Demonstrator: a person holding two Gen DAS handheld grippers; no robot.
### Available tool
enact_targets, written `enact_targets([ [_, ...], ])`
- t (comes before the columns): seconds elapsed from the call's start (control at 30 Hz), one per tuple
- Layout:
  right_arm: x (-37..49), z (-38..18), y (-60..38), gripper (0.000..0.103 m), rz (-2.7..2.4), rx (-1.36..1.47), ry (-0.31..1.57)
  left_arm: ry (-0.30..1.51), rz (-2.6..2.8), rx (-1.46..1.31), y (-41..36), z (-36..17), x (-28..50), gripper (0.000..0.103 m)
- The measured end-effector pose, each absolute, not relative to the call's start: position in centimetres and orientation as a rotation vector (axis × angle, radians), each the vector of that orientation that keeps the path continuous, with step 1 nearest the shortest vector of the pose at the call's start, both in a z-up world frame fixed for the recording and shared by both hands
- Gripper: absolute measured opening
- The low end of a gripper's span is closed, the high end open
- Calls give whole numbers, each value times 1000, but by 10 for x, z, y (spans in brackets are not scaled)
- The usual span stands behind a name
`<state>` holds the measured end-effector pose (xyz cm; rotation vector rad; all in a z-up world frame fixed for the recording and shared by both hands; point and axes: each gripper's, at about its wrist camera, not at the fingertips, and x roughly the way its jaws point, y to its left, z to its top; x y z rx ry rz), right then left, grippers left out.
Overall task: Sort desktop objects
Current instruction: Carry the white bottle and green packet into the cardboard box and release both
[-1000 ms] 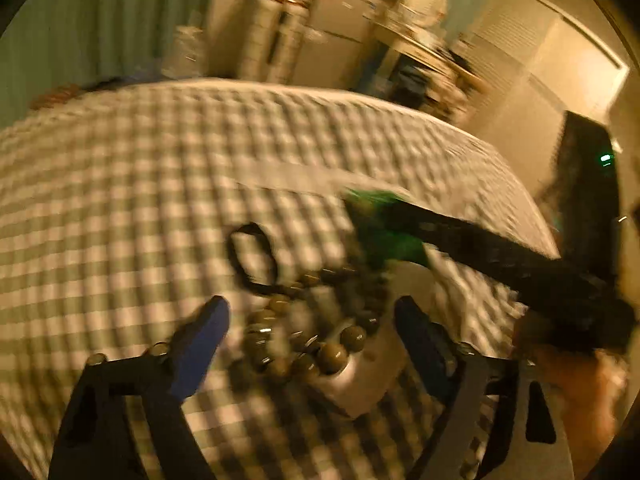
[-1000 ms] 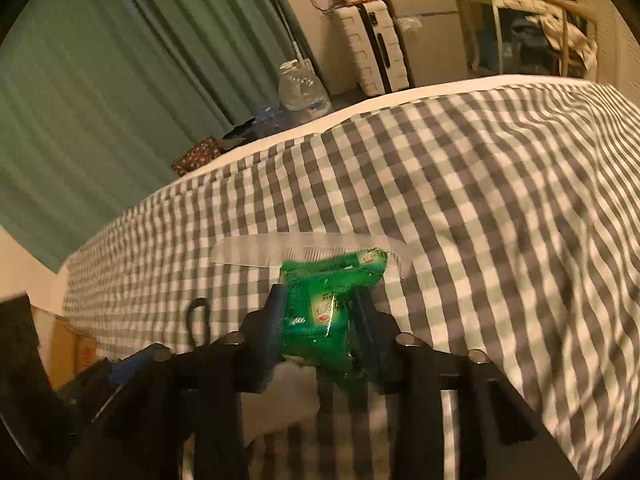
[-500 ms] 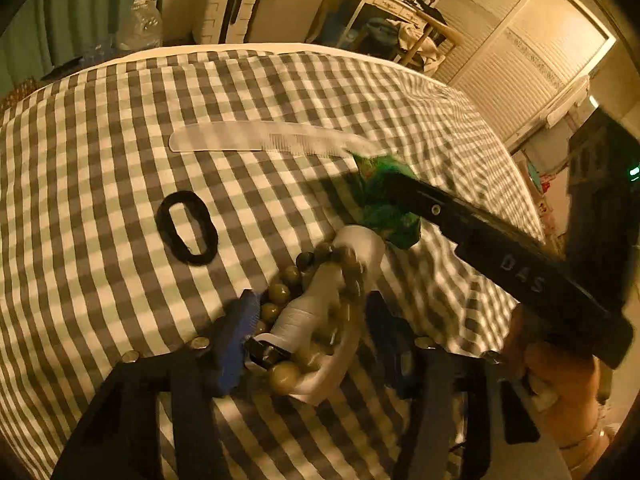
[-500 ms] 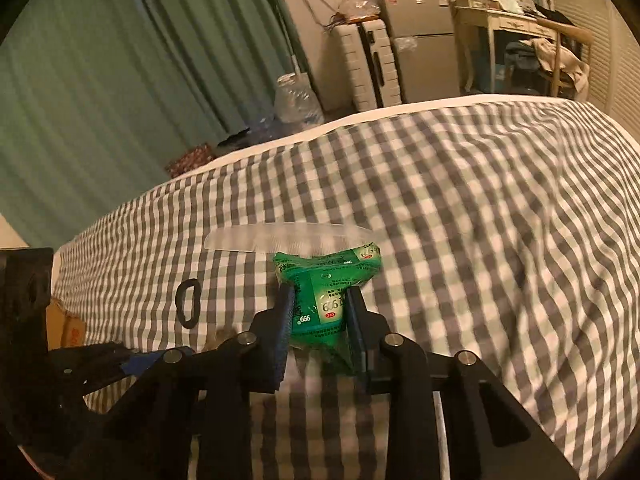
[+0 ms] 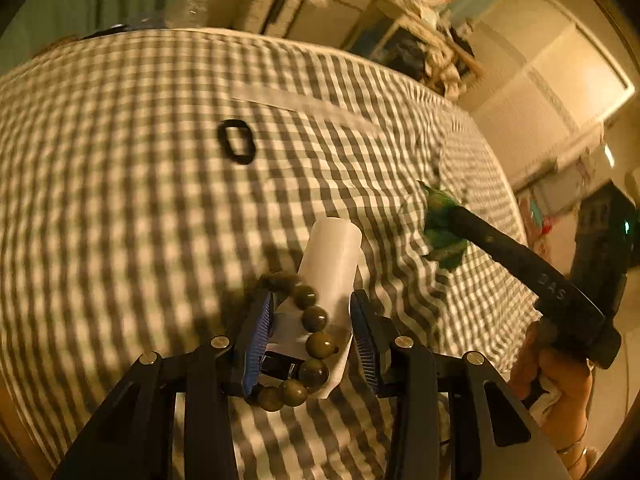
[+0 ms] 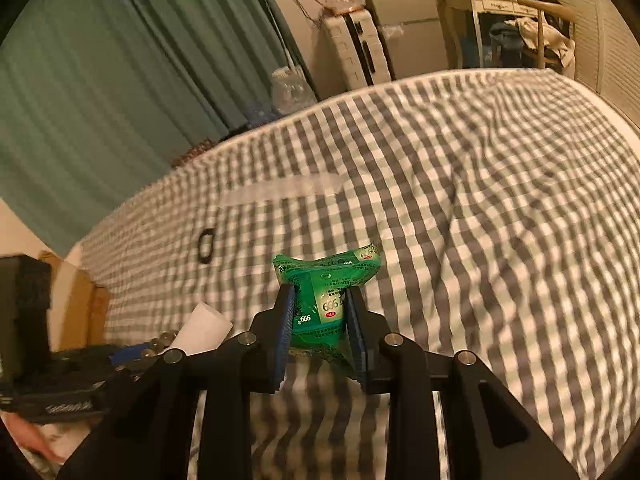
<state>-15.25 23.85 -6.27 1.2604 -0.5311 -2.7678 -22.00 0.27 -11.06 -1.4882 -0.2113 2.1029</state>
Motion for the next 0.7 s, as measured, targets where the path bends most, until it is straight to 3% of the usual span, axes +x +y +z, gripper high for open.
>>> enact_targets([
  [0.7, -76, -7, 165, 25, -2737, 1164, -367, -435, 2241, -1353, -82, -51, -109, 40],
])
